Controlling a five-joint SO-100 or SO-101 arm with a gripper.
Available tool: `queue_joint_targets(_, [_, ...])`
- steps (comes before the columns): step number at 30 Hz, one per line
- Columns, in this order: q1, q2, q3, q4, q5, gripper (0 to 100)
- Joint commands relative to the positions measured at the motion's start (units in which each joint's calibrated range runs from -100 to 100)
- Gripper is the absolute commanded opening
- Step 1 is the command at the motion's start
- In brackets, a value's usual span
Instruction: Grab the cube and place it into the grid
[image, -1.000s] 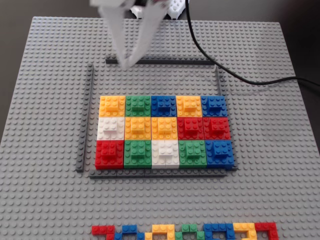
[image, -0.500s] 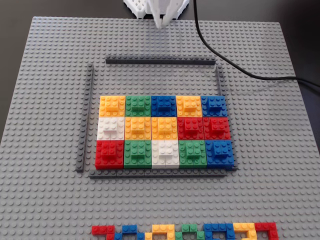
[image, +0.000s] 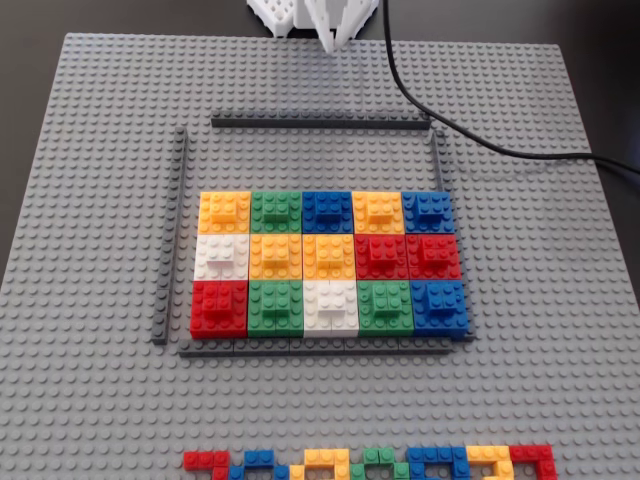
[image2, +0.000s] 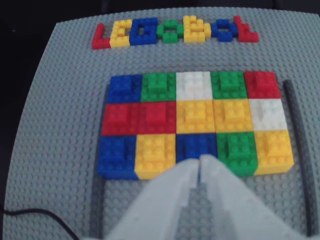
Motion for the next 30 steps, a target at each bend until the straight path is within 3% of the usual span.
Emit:
queue_joint_targets(1, [0.5,-4.7,4.5,-3.2,0.1,0])
queue_joint_targets(18, [1.7,-5.3,25.4,-13.7,1.0,0])
queue_joint_targets(30, [1.8,-5.4,27.6,-11.1,3.4,0])
